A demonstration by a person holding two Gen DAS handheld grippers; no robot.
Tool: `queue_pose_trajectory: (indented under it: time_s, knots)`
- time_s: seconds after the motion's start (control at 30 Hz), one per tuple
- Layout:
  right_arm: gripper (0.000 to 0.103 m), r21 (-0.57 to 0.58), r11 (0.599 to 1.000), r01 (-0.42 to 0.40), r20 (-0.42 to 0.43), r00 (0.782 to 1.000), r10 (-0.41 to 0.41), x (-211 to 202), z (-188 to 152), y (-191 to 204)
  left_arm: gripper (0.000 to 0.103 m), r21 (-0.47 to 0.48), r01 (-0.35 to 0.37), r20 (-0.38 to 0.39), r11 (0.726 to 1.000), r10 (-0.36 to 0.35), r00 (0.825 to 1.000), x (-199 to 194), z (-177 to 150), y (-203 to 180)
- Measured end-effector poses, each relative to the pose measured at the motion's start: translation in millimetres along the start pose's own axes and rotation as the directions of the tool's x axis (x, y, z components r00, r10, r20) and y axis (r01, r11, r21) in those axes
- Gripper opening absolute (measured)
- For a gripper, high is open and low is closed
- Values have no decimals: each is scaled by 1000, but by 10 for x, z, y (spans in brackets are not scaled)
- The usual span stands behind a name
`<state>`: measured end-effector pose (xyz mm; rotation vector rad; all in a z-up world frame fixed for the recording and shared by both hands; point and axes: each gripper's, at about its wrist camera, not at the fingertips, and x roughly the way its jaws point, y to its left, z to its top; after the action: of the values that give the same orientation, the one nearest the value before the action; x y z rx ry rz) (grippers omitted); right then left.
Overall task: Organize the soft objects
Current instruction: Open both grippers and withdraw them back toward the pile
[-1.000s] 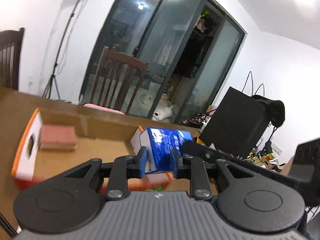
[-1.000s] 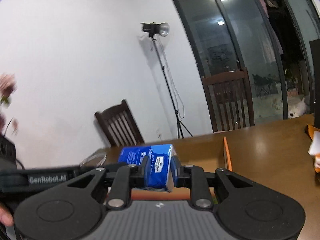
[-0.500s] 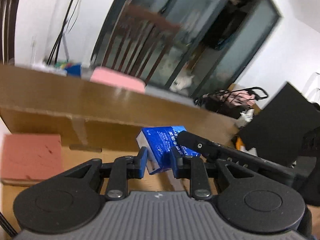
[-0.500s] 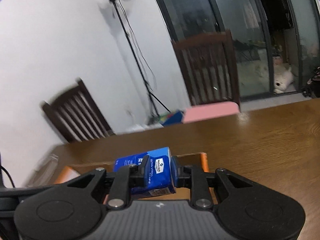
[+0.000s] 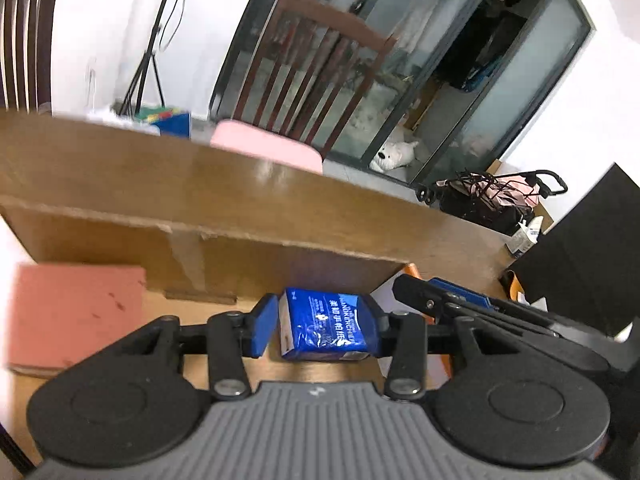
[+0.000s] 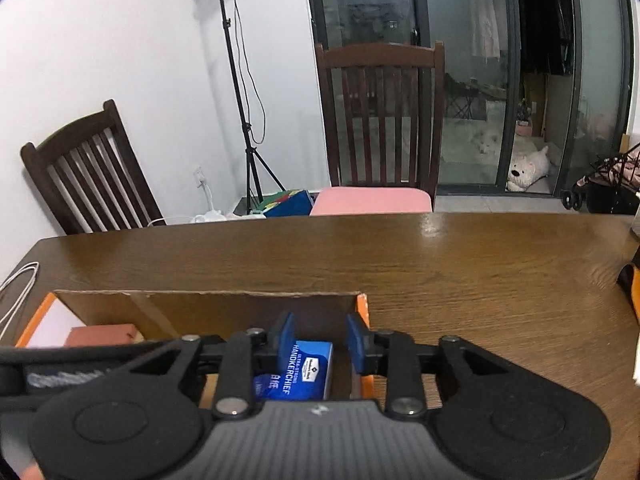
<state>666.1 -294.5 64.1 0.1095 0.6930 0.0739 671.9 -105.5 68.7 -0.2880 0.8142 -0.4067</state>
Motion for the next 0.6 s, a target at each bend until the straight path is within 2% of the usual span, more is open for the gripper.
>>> queue_pose_trajectory:
  time_s: [0.07,0.17,0.23,0.3,0.4,0.47,0.53,0.6]
  knots:
    - [32,-13,1000,0,12,1000,0,-163,27,21,47,40,-27,29,999,26,999,-254,12,-86]
    - [36,-21,1000,-3,36,999,4,-507,90,47,57,116,-75,78,990,66,995,-713,-15,-217]
    - [45,-32,999,-8,59,998,10,-802,121,69,69,184,-116,136,976,92,986,-1060,-106,-314]
    - [52,-60,998,-11,87,996,16,-1137,109,108,74,227,-163,189,960,121,974,-1413,-231,-386]
    - [55,-111,994,-1,131,991,15,-1631,29,180,83,233,-200,246,952,141,959,-1949,-437,-431]
    - [60,-140,990,3,159,987,19,-1948,-48,226,84,231,-220,274,948,153,949,-2214,-554,-454]
    - [70,-150,989,3,189,982,25,-2237,-137,243,85,236,-244,295,941,170,940,-2469,-707,-470]
    - [74,-150,989,9,223,974,25,-2502,-240,247,85,230,-260,313,938,182,932,-2674,-851,-490]
